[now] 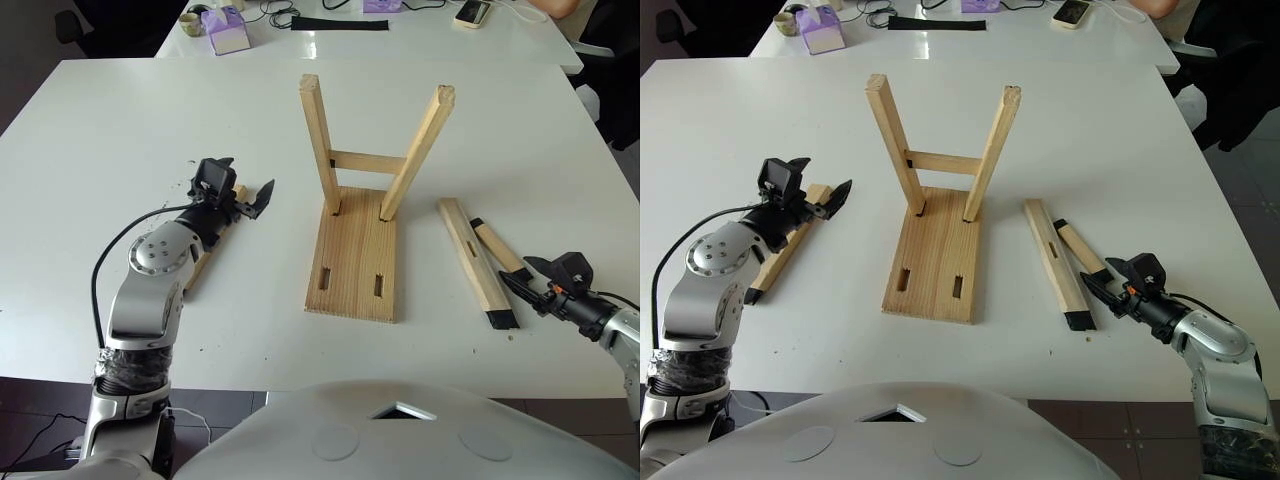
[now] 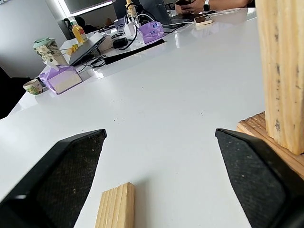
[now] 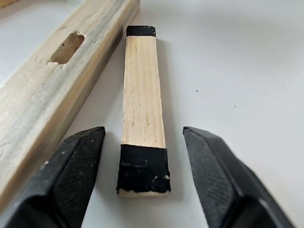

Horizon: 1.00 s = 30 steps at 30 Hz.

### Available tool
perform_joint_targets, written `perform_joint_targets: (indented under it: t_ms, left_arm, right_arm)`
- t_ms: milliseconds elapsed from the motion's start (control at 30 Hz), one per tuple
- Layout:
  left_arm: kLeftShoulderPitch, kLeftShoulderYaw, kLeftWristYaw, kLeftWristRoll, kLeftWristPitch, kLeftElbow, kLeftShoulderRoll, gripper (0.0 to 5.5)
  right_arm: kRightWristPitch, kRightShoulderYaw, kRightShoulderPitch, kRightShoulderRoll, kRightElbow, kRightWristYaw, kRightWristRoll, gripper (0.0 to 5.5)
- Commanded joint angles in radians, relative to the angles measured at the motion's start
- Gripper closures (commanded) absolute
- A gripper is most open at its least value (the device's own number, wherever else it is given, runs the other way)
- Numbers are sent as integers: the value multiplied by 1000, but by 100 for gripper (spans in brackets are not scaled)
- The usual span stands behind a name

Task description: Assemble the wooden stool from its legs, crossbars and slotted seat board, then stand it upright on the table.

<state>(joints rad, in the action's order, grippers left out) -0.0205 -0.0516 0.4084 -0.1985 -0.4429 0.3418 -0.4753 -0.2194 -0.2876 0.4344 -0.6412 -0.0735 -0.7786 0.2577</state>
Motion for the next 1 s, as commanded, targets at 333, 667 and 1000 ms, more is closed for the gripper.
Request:
perform_joint_targets:
  t_ms: [333,667,1000]
  left_arm:
    - [37,-8,7,19,3,-15,-19,125]
    - [80,-136,103,-223,-139,138,-44,125]
    - [165,-285,117,-1111,-418,355,-125,213]
  right_arm:
    - [21,25,8,-5,60,32,-36,418]
    - [-133,-134,-82,-32,-176,56,191,418]
    - [-458,-280,-177,-186,-558,-63,904,418]
